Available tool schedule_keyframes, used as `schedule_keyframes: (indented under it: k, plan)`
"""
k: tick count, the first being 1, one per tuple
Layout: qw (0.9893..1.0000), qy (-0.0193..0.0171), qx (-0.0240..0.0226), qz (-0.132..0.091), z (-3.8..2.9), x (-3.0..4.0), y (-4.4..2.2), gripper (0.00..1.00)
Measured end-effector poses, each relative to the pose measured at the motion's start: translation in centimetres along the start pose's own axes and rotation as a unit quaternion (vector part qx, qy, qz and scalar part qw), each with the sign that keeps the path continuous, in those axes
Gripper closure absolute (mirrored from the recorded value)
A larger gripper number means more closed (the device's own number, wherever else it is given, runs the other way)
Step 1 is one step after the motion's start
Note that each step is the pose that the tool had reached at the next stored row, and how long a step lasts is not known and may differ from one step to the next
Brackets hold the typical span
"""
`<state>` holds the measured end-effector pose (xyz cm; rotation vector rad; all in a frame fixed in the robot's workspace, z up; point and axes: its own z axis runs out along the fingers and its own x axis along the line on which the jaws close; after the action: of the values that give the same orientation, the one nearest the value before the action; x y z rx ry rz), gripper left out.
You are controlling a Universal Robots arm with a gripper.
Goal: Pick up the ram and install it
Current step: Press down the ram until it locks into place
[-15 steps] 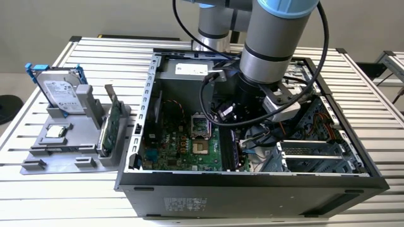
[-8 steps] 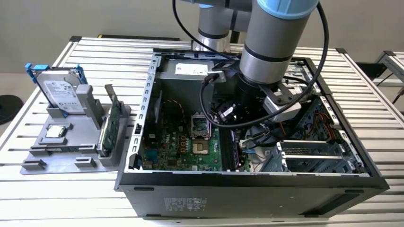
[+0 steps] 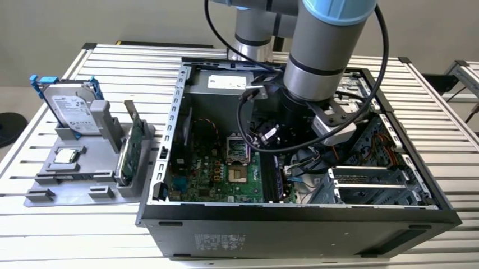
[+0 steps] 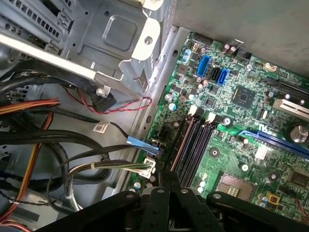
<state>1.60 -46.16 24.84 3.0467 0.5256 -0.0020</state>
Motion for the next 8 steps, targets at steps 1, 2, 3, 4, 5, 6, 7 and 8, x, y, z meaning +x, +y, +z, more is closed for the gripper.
schedule_keyframes:
  k: [1, 2, 3, 4, 5, 6, 7, 8]
  plan:
    - [1.0, 0.0, 0.0, 0.0, 0.04, 0.0, 0.0, 1.0]
    - [1.0, 0.0, 0.0, -0.001, 0.08, 0.0, 0.0, 1.0]
    - [1.0, 0.0, 0.0, -0.001, 0.13, 0.0, -0.01, 1.0]
    - [1.0, 0.0, 0.0, -0.001, 0.19, 0.0, -0.01, 1.0]
    - [1.0, 0.0001, 0.0, -0.001, 0.24, 0.0, -0.01, 1.0]
    - [1.0, 0.0001, 0.0, -0.002, 0.28, 0.0, -0.01, 1.0]
    - [1.0, 0.0001, 0.0, -0.002, 0.32, 0.0, -0.01, 1.0]
    - [1.0, 0.0001, -0.0001, -0.002, 0.35, 0.0, -0.02, 1.0]
